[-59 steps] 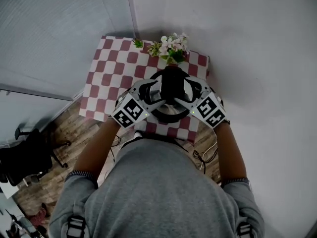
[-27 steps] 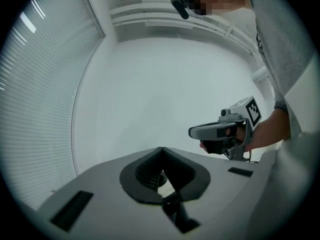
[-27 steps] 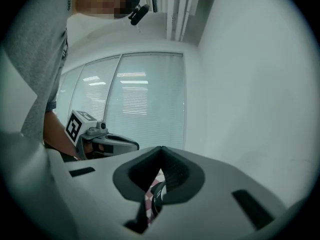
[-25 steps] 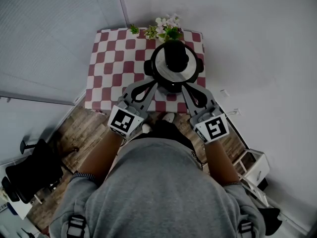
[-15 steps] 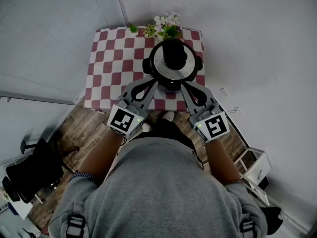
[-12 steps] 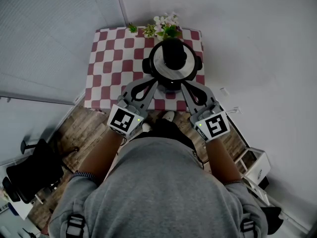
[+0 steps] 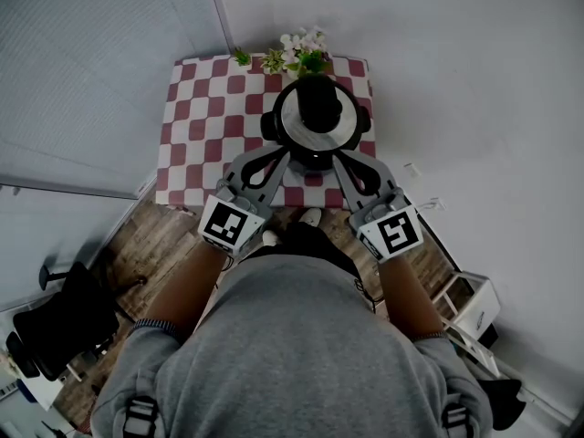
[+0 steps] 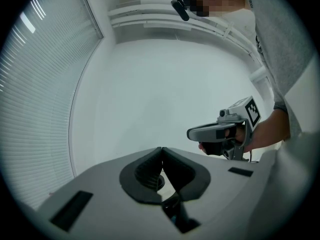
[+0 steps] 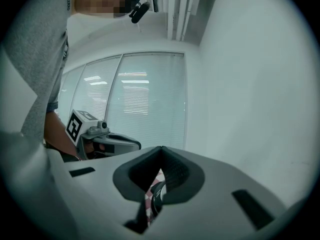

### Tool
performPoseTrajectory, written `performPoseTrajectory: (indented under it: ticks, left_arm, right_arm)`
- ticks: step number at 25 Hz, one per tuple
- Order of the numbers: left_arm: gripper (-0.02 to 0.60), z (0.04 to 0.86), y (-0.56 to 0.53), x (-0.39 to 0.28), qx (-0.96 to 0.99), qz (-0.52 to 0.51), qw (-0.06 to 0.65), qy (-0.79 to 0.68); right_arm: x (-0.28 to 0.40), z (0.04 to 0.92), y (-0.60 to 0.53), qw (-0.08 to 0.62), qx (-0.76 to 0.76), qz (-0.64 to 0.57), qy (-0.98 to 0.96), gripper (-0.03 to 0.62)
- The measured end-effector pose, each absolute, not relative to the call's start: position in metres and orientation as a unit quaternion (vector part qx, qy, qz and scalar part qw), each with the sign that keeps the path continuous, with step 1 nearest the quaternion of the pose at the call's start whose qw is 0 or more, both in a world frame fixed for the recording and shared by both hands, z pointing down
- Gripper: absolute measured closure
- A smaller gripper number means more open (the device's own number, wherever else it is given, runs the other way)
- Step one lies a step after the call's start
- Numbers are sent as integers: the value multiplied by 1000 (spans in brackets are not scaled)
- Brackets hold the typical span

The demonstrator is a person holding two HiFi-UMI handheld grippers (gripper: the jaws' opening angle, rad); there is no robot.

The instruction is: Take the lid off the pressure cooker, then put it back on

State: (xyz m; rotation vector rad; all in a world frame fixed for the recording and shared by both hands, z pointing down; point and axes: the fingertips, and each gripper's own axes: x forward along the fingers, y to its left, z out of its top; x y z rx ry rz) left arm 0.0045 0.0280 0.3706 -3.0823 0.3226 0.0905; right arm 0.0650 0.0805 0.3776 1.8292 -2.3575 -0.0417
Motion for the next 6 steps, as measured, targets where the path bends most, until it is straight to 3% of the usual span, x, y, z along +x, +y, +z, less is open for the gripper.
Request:
performPoseTrajectory:
  ticks: [6]
  left_arm:
    - [565,368,24,9,-994,33,18,102]
  right_arm:
    - [67,379,77,82,611,-14,-788,589]
